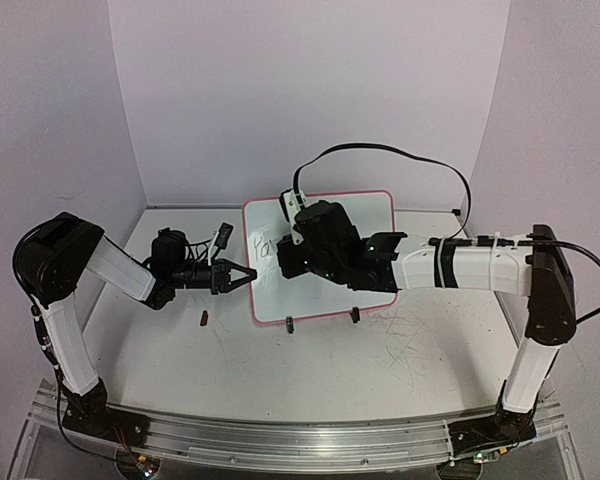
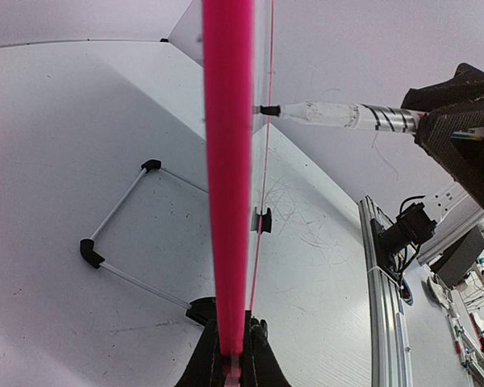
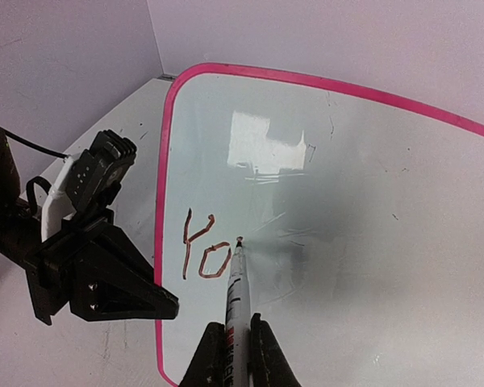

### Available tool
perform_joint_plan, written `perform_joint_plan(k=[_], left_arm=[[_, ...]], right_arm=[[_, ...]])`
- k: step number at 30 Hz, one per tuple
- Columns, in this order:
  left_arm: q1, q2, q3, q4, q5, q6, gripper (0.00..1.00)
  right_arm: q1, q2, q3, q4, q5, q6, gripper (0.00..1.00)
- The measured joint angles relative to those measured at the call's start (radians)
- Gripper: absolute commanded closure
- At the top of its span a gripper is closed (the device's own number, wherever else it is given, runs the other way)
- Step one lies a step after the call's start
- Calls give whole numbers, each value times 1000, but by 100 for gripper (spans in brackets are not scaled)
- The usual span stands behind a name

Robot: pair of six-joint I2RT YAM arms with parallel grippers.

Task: Write a sentence on the whiteboard

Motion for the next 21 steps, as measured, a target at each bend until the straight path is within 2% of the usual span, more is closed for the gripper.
perform_joint_plan(k=[21], left_arm=[[0, 0, 0, 0, 0, 0, 100]], right_arm=[[11, 0, -12, -28, -3, 30, 100]])
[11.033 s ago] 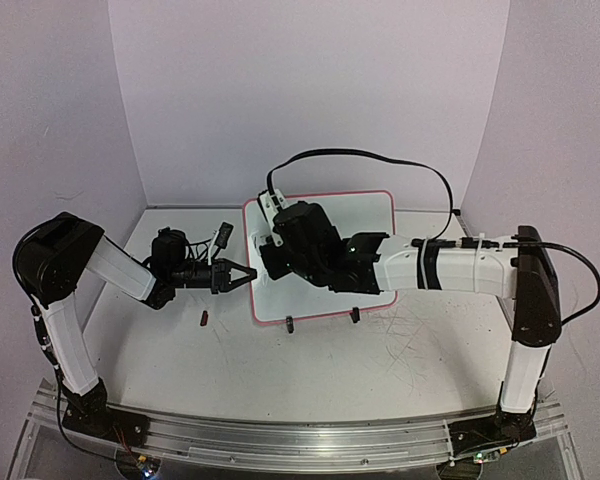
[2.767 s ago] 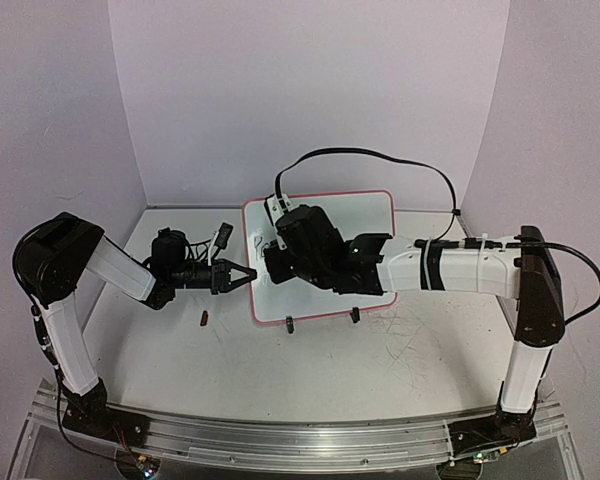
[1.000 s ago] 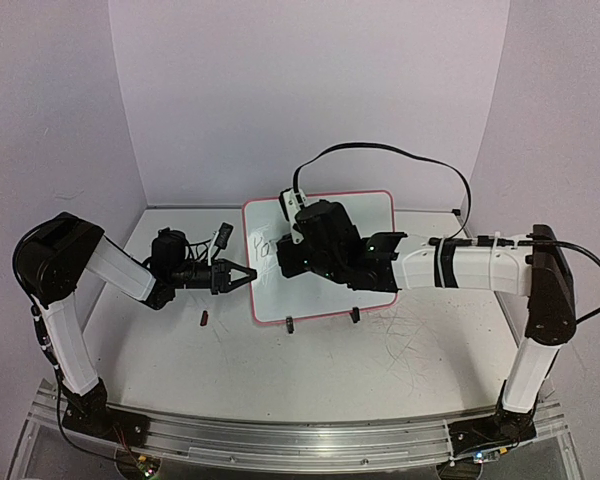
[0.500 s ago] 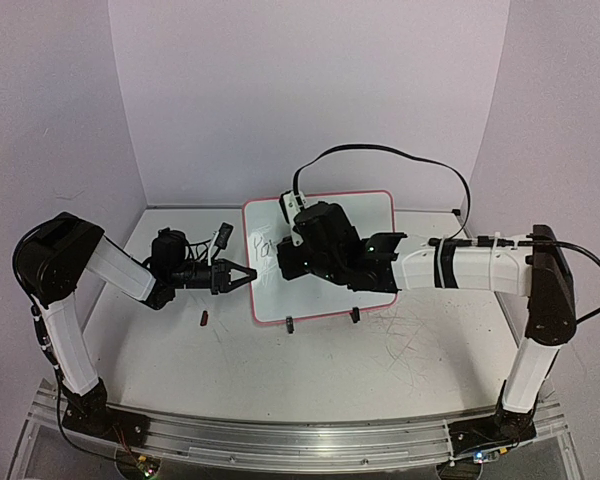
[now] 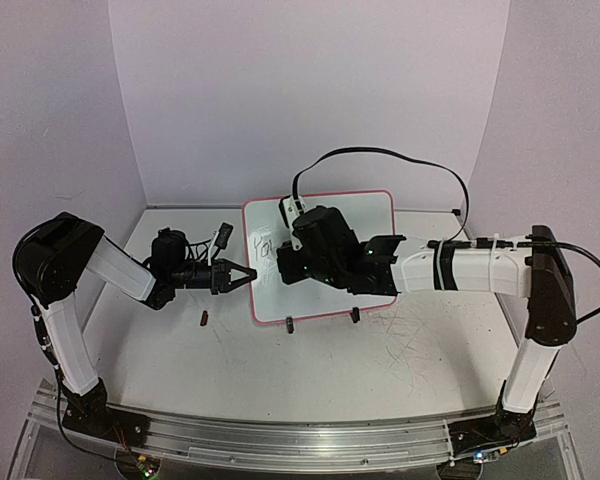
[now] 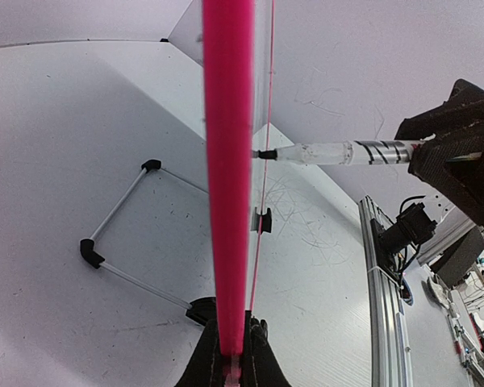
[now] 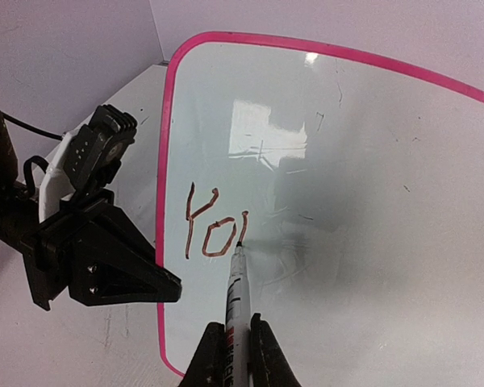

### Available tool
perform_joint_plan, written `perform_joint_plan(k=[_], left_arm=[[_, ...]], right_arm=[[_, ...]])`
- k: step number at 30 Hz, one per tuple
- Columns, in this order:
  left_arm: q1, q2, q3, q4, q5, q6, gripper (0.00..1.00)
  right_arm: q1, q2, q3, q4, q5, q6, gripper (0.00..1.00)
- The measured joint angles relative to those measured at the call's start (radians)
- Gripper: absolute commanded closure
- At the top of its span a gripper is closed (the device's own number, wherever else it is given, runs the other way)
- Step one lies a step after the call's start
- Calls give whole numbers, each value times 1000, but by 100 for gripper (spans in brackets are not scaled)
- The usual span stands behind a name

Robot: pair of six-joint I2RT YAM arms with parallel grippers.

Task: Write a sentence on the whiteboard

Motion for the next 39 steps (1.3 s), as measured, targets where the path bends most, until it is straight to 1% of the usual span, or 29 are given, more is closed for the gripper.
perform_joint_plan(k=[15, 39], left_arm=[[0, 0, 0, 0, 0, 0, 100], [0, 0, 0, 0, -1, 0, 100]], right_arm=[[7, 0, -15, -12, 0, 15, 100], [12, 0, 8, -22, 73, -12, 100]])
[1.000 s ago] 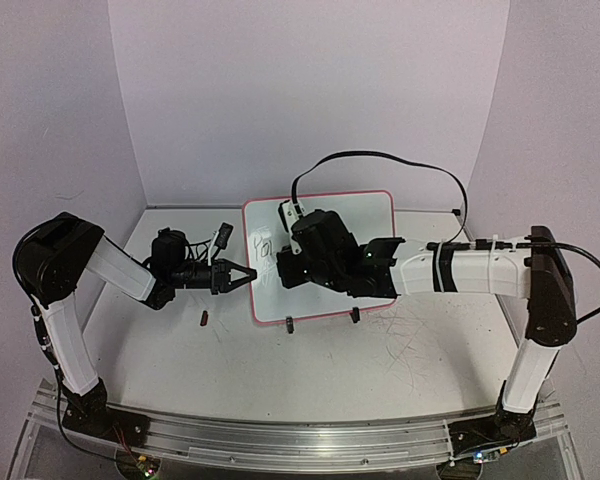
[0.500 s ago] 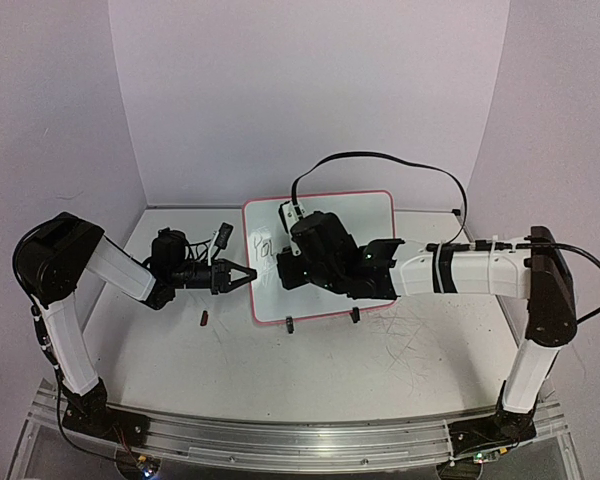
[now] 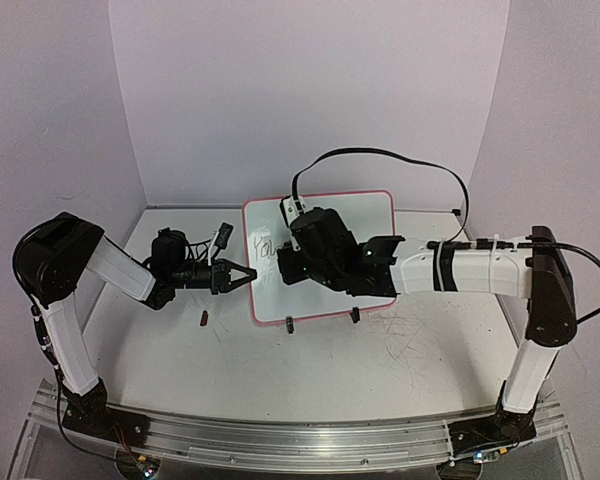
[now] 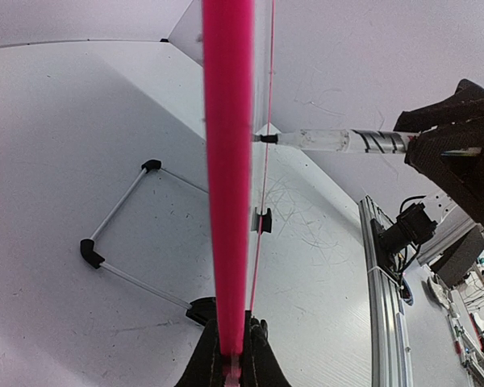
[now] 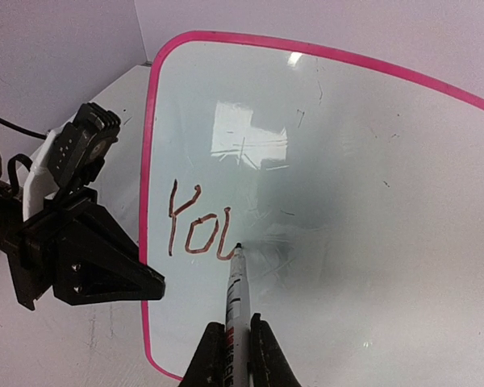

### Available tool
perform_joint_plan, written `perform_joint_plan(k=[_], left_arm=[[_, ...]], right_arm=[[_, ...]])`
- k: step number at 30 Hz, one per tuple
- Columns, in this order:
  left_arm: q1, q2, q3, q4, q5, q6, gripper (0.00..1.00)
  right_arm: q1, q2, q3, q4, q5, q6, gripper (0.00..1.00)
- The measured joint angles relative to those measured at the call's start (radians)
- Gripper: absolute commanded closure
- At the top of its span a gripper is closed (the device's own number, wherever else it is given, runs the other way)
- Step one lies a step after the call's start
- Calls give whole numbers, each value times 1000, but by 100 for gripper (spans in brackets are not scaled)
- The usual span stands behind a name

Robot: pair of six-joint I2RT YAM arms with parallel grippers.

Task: Write a sentence on the whiteboard

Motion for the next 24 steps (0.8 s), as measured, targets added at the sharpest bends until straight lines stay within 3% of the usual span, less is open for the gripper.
perform_joint_plan(k=[24], left_arm=[[0, 0, 0, -1, -2, 0, 100]], right_arm=[[-4, 13, 29, 0, 17, -21, 100]])
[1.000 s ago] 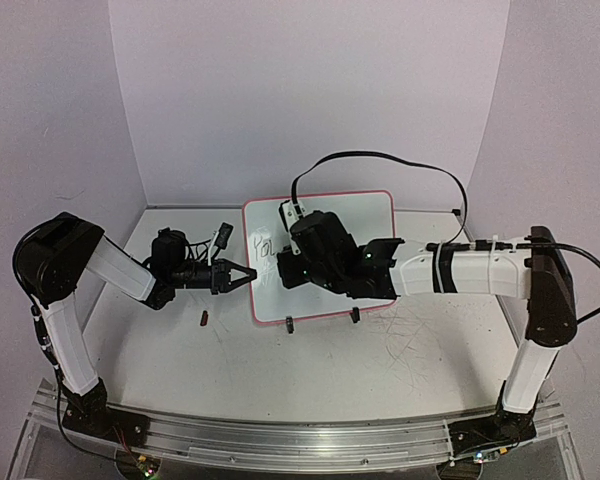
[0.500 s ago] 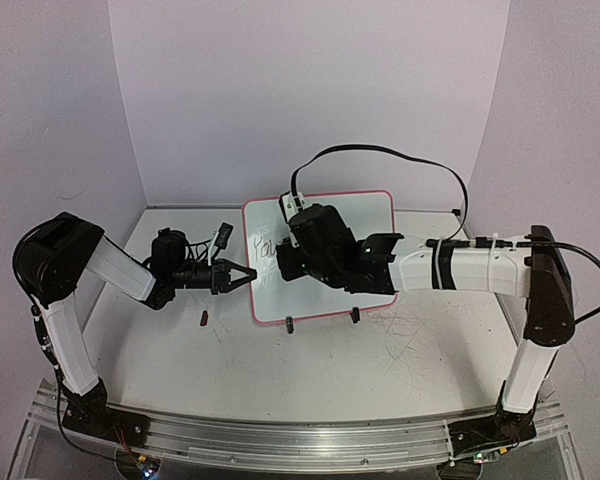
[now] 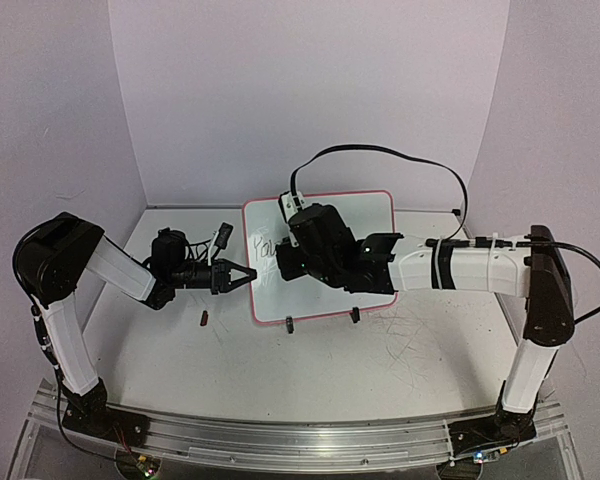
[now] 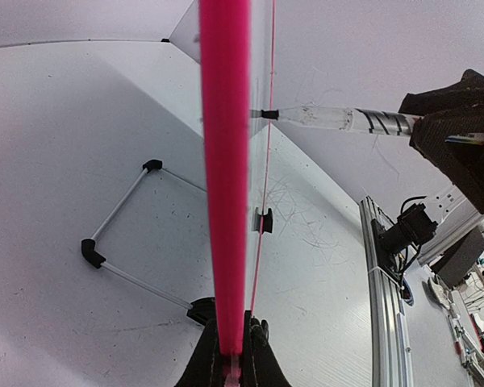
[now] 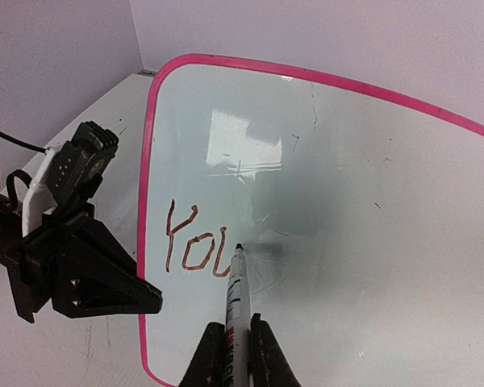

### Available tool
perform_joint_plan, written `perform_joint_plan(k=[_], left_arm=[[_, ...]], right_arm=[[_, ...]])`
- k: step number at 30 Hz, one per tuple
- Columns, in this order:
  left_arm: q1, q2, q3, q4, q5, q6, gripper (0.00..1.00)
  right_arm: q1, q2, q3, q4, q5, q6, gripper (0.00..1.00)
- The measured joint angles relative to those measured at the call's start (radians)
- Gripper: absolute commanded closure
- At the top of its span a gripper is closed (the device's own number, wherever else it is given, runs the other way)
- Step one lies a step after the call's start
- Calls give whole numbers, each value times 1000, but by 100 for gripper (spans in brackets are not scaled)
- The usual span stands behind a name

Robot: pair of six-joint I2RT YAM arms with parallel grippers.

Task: Write a sentence on the whiteboard

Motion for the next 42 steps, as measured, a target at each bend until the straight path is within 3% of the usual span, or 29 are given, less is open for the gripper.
perform_joint_plan(k=[30, 42], left_arm=[[0, 0, 0, 0, -4, 0, 100], [0, 0, 0, 0, 1, 4, 100]], right_arm=[[13, -18, -66, -8, -22, 48, 100], [4, -111, -140, 43, -30, 30, 100]])
